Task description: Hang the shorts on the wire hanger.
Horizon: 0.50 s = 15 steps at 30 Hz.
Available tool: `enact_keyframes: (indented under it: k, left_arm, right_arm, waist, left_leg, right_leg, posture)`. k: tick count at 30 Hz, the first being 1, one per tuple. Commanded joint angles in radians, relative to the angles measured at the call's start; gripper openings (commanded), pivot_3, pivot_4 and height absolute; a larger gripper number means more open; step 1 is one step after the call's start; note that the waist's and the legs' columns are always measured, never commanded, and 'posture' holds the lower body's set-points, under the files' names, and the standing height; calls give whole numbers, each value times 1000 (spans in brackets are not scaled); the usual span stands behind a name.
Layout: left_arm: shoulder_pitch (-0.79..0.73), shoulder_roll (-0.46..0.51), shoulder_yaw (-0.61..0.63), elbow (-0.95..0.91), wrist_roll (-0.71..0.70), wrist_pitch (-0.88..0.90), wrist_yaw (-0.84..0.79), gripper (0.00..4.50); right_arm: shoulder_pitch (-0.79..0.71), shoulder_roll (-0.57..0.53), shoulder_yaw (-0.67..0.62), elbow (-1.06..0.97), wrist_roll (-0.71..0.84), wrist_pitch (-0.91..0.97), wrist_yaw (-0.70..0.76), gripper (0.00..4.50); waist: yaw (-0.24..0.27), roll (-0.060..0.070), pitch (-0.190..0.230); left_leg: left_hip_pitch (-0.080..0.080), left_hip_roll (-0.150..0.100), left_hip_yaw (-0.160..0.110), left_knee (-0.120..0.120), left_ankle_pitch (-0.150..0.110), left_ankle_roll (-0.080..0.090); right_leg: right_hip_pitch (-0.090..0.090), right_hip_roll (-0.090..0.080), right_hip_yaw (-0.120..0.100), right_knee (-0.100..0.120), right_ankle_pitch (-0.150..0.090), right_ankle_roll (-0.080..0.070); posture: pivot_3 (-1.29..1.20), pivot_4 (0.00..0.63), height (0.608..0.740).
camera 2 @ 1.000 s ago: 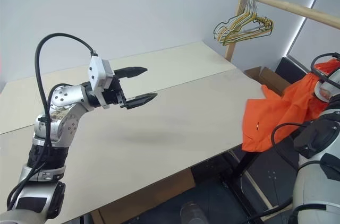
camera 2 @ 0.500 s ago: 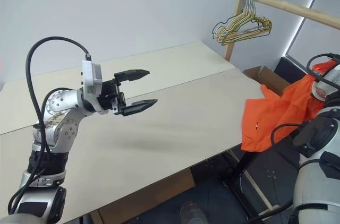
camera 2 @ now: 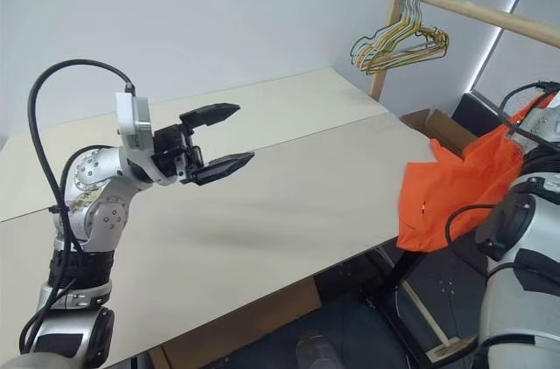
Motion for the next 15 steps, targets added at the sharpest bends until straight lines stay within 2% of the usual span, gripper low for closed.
enact_keyframes:
  k: [1,8,15]
  left_arm:
    - [-18,2,21,-17,-20,-12,4,4500]
    - [-33,20,34,-13,-23,3,7,4500]
    - [20,10,38,-61,-6,-8,58,4500]
  right_arm:
    - [23,16,30,-130,-34,-3,-46,4489]
    - [135,55,130,-424,-175,0,-133,4489]
    - [185,25,304,-492,-319,-257,-43,4489]
  waist:
    - [3,0,0]
    - [15,1,0]
    - [50,0,0]
  left_leg:
    - [0,0,0,0,0,0]
    - [0,1,0,0,0,0]
    - [6,0,0,0,0,0]
  right_leg:
    - [0,0,0,0,0,0]
    - [-1,-1,0,1,0,1]
    - [-1,0,1,1,1,1]
  posture:
    - [-265,0,740]
    - [-183,0,740]
    - [-125,0,740]
